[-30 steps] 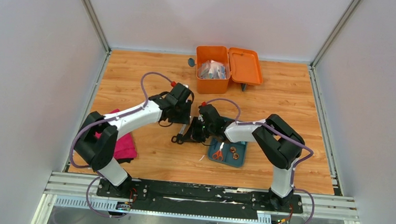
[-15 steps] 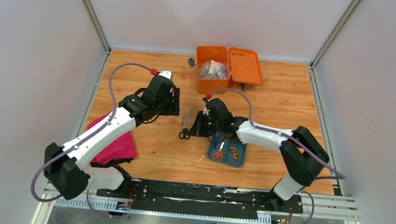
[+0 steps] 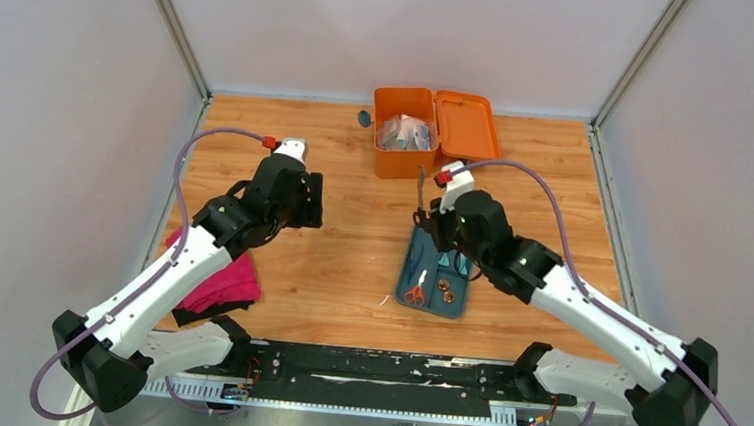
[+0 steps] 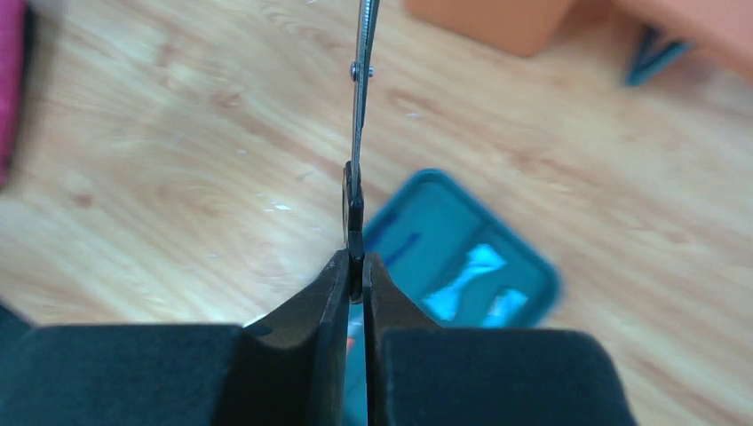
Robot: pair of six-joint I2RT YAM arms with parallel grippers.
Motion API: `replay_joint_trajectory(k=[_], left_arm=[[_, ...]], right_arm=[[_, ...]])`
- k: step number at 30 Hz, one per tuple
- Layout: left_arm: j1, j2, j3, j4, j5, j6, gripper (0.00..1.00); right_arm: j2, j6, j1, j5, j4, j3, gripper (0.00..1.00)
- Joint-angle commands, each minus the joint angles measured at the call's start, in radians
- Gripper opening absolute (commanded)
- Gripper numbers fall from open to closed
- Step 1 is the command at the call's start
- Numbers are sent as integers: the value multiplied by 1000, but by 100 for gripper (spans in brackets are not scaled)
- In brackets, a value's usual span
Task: Organize the medicine kit
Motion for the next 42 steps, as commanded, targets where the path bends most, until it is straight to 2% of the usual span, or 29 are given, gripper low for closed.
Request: replay_joint_trajectory(k=[1, 5, 8, 10, 16, 22, 28, 33, 37, 42], left_arm=[[9, -24, -23, -22, -10, 35, 71], [10, -43, -32, -29, -13, 65, 71], [13, -55, -34, -34, -18, 84, 71], [16, -63, -37, -33, -16, 92, 71], [26, -64, -58, -18, -17, 111, 71], [39, -71, -85, -1, -24, 124, 71], [55, -80, -102, 11, -29, 135, 72], [66, -85, -102, 17, -26, 143, 72], [71, -95, -103, 18, -17, 144, 72], [75, -109, -108, 18, -17, 149, 72]], right_arm=[[-100, -396, 10, 226, -1, -81, 0], [-169, -792, 10, 222, 74, -164, 0], [-223, -1066, 10, 155, 112, -238, 0], [-266, -1181, 8, 111, 119, -273, 0], [-380, -1410, -40, -77, 195, -371, 0], [-302, -1690, -64, -161, 125, -409, 0], [-234, -1888, -171, -313, 82, -399, 0], [-125, -2063, -192, -324, 1, -353, 0], [-42, -2188, -191, -273, -67, -299, 0], [30, -2292, -193, -245, -104, -253, 0]])
